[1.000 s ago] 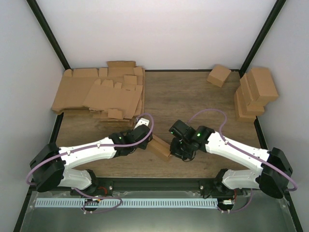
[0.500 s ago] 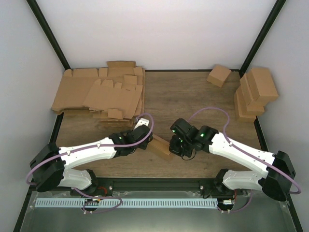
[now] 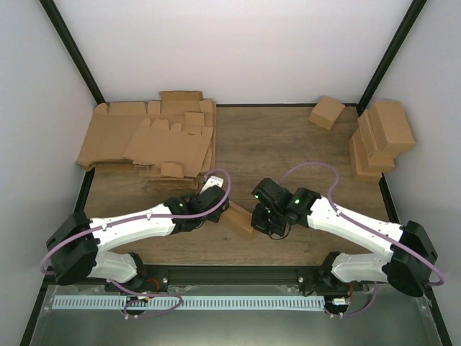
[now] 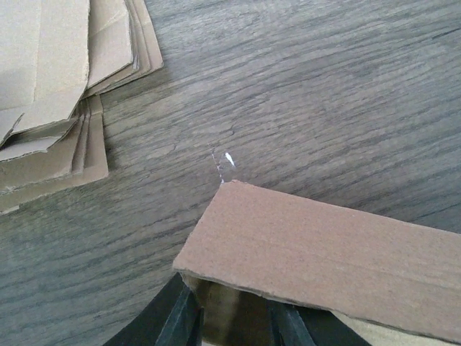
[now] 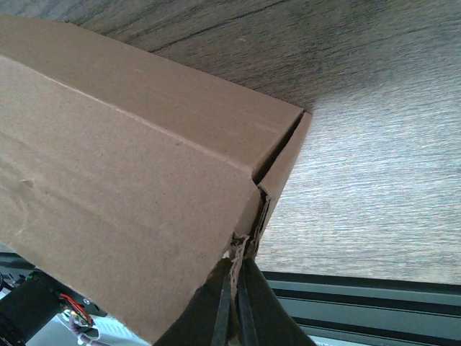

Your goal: Fold the paper box

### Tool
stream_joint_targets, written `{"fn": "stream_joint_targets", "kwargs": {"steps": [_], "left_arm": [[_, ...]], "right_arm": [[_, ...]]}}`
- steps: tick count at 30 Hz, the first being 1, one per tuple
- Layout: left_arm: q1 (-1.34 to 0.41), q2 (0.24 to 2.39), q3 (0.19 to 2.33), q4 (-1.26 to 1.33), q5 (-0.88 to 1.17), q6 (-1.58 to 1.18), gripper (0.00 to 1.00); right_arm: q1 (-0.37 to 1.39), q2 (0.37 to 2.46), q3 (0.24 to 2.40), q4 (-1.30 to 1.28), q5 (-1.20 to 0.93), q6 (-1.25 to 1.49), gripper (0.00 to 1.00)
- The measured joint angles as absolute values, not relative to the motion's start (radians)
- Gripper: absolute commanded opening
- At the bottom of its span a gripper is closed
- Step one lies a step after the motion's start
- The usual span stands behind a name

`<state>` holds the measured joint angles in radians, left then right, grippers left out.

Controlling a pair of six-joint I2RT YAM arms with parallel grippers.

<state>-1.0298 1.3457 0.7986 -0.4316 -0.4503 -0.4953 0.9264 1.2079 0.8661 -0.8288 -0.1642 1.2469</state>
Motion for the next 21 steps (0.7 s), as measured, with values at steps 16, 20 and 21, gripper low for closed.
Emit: {"fn": "stream_joint_targets", "kwargs": {"steps": [16, 20, 21], "left_arm": [[-1.033, 1.357, 0.804, -0.440, -0.483, -0.504, 0.27], [-1.034, 1.357, 0.808, -0.452, -0.487, -0.514, 0.36], [-1.036, 1.357, 0.814, -0.464, -0.487, -0.518, 0.39]], "right_arm": [[0.931, 1.236, 0.844, -0.785, -0.231, 1.244, 0.20], [0.932, 1.236, 0.842, -0.793, -0.233, 1.220, 0.36], [0.933, 1.234, 0.842, -0.796, -0.231, 1.212, 0.42]]}}
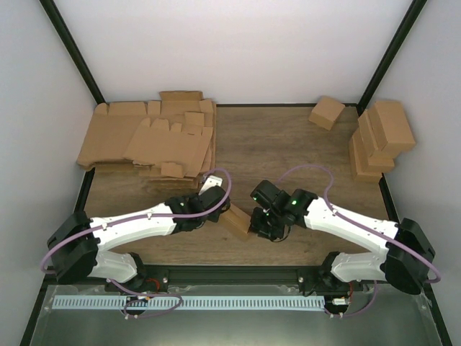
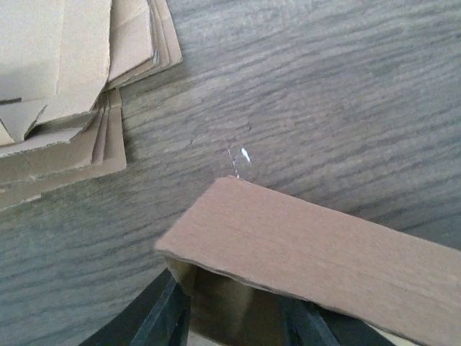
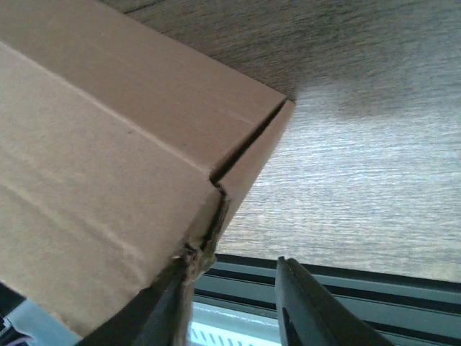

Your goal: Fold the paper box

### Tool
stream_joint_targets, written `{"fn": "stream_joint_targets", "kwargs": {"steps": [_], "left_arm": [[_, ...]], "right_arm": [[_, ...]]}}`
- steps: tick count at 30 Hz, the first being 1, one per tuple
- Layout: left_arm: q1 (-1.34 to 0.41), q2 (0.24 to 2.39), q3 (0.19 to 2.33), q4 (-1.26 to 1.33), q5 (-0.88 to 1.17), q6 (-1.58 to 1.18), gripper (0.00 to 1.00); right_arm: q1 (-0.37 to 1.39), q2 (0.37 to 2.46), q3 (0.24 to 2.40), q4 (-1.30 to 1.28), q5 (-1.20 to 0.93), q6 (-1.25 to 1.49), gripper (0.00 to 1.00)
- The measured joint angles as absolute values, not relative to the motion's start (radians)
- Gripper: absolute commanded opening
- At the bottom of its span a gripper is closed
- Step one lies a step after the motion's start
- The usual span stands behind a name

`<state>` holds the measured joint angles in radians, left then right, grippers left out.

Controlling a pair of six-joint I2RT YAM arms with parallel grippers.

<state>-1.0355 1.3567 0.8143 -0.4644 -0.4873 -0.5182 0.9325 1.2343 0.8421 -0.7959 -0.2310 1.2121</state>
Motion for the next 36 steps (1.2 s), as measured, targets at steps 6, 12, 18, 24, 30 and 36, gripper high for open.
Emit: {"fn": "stream_joint_targets", "kwargs": {"steps": [6, 12, 18, 24, 30, 36], "left_arm": [[-1.047, 1.290, 0.839, -0.566, -0.475, -0.532, 0.58], [-1.049, 1.169, 0.876, -0.673, -0.435, -0.547, 0.74], [-1.049, 1.082, 0.876, -0.728, -0.382, -0.558, 0.71], [-1.049, 1.042, 0.806, -0.689, -0.366, -0.586, 0.66], [-1.052, 0.990, 0.671, -0.546, -0.360, -0.636, 0.64], [-1.059, 1.059, 0.655, -0.415, -0.396, -0.690, 0.68]], "right_arm": [[0.933, 1.183, 0.849, -0.835, -0.224, 1.113, 0.72], [0.933, 1.131, 0.873, -0.846, -0.252, 1.028, 0.93], [0.933, 1.063, 0.889, -0.829, -0.278, 0.934, 0.93], [0.932, 1.071, 0.888, -0.802, -0.294, 0.886, 0.93], [0.925, 1.098, 0.862, -0.730, -0.256, 0.865, 0.90], [0.903, 1.167, 0.828, -0.617, -0.187, 0.828, 0.87]]}}
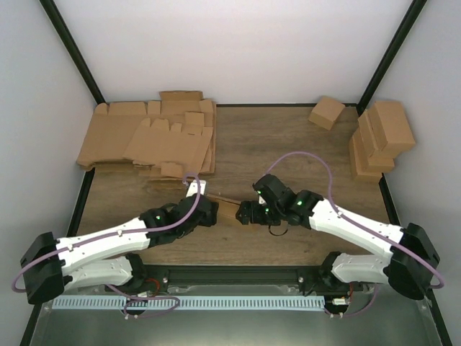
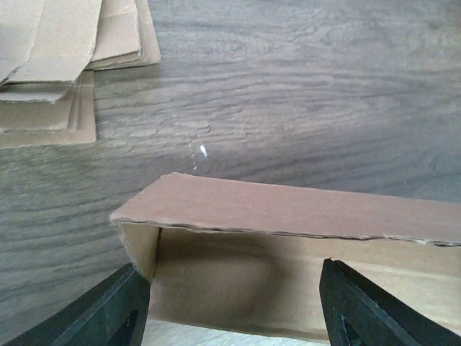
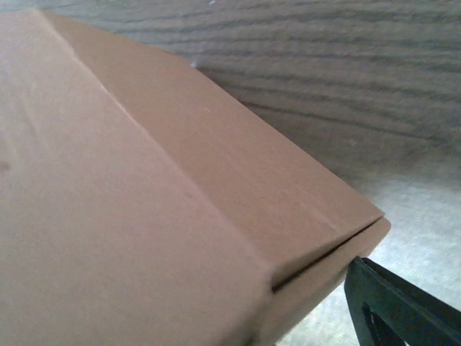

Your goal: Fold the paper box

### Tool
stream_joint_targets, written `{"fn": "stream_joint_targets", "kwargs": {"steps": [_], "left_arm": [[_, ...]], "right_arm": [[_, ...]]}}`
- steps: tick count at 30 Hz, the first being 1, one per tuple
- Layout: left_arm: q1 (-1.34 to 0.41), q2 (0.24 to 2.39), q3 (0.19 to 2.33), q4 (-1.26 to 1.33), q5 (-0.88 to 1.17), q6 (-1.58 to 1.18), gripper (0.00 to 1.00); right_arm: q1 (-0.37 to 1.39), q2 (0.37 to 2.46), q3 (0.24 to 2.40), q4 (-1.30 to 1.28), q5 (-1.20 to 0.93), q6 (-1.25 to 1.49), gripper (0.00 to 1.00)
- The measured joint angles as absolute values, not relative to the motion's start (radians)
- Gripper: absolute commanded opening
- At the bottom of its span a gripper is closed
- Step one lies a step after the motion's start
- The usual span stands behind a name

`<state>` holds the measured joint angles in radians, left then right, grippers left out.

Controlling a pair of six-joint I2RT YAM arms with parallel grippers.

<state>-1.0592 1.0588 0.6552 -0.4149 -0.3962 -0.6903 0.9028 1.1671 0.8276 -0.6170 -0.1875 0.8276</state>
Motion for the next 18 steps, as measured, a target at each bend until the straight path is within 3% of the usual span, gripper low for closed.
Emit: {"fn": "stream_joint_targets", "kwargs": {"steps": [9, 18], "left_arm": [[-1.061, 1.116, 0.655, -0.293, -0.467, -0.760, 0.69], [-1.066, 1.123, 0.654, -0.311, -0.453, -0.786, 0.79]], "right_arm": [[0.823, 1.267, 0.765, -0.439, -0.108, 0.716, 0.86], [0.803, 1.284, 0.709, -0.335, -0.025, 0.582, 0.89]]}}
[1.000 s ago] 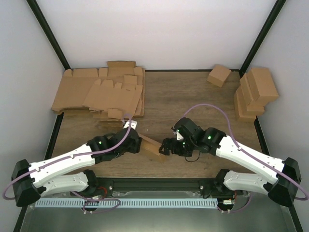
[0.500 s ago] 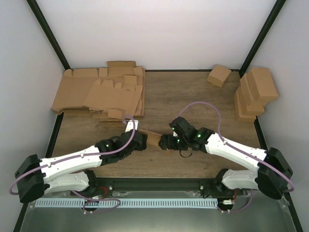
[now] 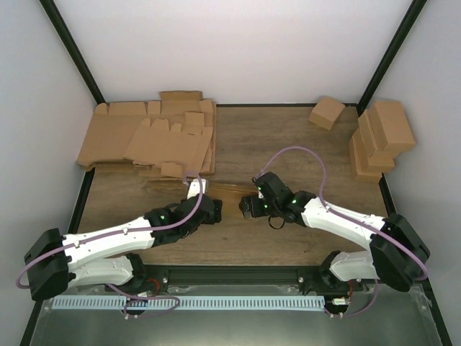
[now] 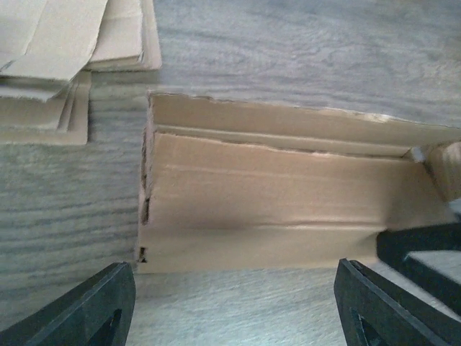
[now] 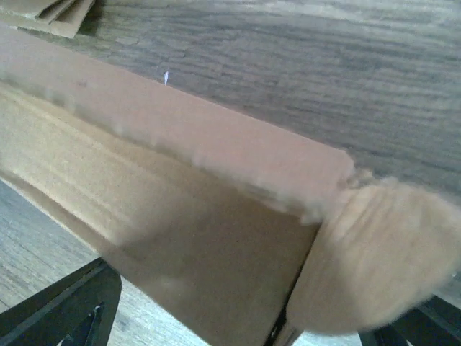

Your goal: Fold the paper box

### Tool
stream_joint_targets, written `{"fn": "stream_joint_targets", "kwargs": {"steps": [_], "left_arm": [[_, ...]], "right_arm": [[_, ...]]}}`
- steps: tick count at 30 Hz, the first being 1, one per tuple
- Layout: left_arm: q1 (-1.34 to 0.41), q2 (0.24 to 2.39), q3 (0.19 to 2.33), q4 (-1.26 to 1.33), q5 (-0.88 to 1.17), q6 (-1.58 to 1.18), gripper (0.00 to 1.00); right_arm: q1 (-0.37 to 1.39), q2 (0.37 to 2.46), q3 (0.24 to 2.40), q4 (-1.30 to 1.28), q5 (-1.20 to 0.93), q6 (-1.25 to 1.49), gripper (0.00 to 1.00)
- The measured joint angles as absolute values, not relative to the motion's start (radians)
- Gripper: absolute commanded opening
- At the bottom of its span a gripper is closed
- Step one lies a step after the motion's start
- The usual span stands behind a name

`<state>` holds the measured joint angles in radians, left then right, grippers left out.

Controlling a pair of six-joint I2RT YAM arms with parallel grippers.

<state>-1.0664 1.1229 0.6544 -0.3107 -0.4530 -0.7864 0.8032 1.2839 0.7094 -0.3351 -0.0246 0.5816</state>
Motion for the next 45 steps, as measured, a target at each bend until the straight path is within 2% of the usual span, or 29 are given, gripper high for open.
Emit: {"fn": "stream_joint_targets", "kwargs": {"steps": [2, 6, 12, 16, 21, 24, 29, 32, 39, 45], "left_arm": [[-1.067, 1.121, 0.654, -0.339, -0.447, -0.793, 0.81], [-1.067, 1.069, 0.654, -0.402, -0.438, -0.804, 0.88], [-1.064, 0.968, 0.710, -0.516, -0.433, -0.797, 1.00], [-1.003, 0.939, 0.768, -0.567, -0.387, -0.789, 1.00], [-0.813, 0.910, 0.815, -0.586, -0.245, -0.771, 1.00], [-0.680, 0.928, 0.835, -0.585, -0.108, -0.759, 1.00], [-0.523, 1.021, 0.839, -0.548, 0.136, -0.768, 1.00], [-0.498, 1.068, 0.830, -0.501, 0.240, -0.799, 0.99], [-0.493, 1.081, 0.730, -0.354, 0.371, -0.947, 0.94], [-0.493, 1.058, 0.624, -0.302, 0.387, -1.098, 1.00]], "right_arm": [[0.797, 1.285, 0.709, -0.325, -0.020, 0.562, 0.91], [0.793, 1.289, 0.709, -0.316, -0.018, 0.533, 1.00], [0.793, 1.254, 0.712, -0.339, -0.030, 0.501, 1.00], [0.793, 1.199, 0.741, -0.387, -0.051, 0.488, 1.00], [0.764, 1.169, 0.827, -0.451, -0.085, 0.495, 1.00], [0.677, 1.168, 0.880, -0.493, -0.133, 0.520, 0.99], [0.469, 1.168, 0.932, -0.553, -0.228, 0.617, 0.89], [0.412, 1.168, 0.934, -0.563, -0.279, 0.707, 0.90], [0.407, 1.166, 0.879, -0.531, -0.382, 0.947, 0.99], [0.407, 1.156, 0.759, -0.499, -0.436, 1.104, 1.00]]}}
